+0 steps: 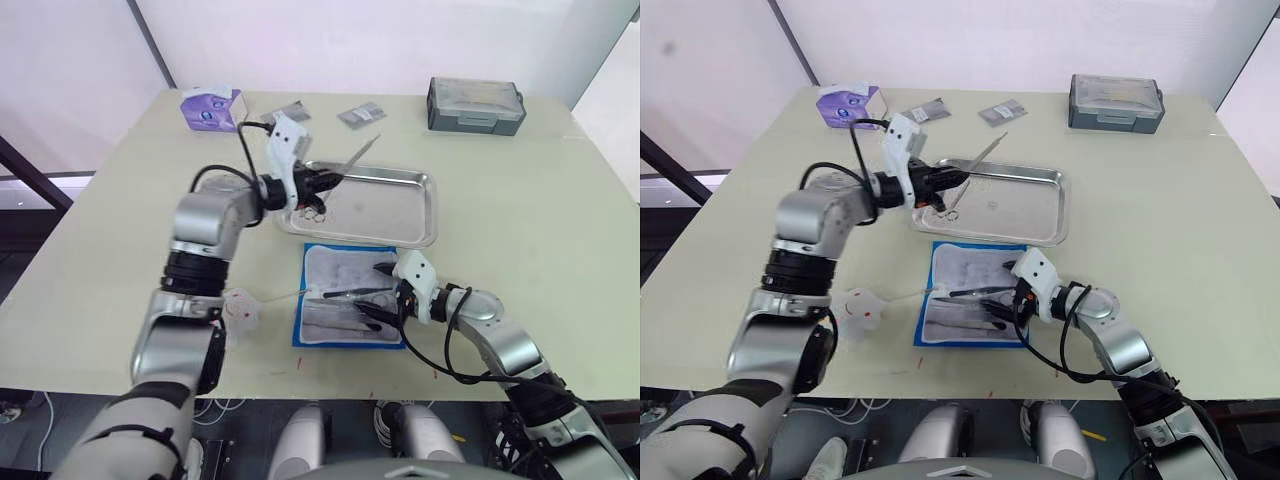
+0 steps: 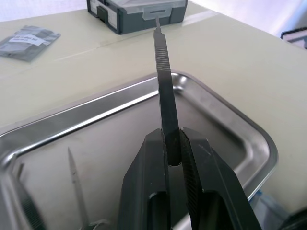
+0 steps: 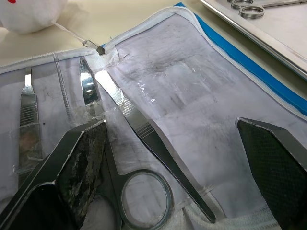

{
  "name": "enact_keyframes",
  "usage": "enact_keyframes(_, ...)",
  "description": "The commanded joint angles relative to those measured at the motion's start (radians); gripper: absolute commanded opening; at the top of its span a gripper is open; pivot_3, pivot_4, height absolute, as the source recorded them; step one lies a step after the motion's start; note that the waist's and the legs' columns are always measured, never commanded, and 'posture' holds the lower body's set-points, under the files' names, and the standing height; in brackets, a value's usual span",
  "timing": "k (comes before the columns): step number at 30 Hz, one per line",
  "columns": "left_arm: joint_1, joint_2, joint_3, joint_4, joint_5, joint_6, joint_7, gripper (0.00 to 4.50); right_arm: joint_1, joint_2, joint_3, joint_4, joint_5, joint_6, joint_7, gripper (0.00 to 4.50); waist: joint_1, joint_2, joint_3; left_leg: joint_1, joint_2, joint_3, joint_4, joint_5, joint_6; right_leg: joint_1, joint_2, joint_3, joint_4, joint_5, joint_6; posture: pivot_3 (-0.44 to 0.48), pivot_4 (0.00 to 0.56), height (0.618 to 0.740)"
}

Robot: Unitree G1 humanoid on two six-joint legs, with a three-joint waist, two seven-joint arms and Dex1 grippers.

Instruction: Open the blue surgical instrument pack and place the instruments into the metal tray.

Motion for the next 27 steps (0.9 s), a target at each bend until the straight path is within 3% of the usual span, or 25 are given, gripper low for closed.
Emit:
enact_keyframes(1,-0.013,-0.070,0.045,0.056,0.051,-0.045,0.162,0.01,0.063,-0.028,0.032,0.133,-0.062,0.072,-0.020,4.50,0.001,0.000,0.000,0.000,0.000,0.000,0.000,0.000,0.000,0.000,0.000,0.000,0.000,0.000,0.000,0.000,0.150,0.738)
enact_keyframes(9,-0.018,-0.167,0.070,0.154,0.104,-0.050,0.337,0.01,0.067,-0.034,0.028,0.124,-0.061,0.076,-0.021,4.50,0.001,0.000,0.000,0.000,0.000,0.000,0.000,0.000,0.000,0.000,0.000,0.000,0.000,0.000,0.000,0.000,0.150,0.738)
enact_keyframes(27,0.024,-0.224,0.088,0.177,0.130,0.041,0.426,0.01,0.067,-0.029,0.025,0.124,-0.061,0.075,-0.026,4.50,0.001,0.000,0.000,0.000,-0.001,0.000,0.000,0.000,-0.001,0.000,-0.001,-0.001,0.000,0.000,0.000,0.000,0.150,0.738)
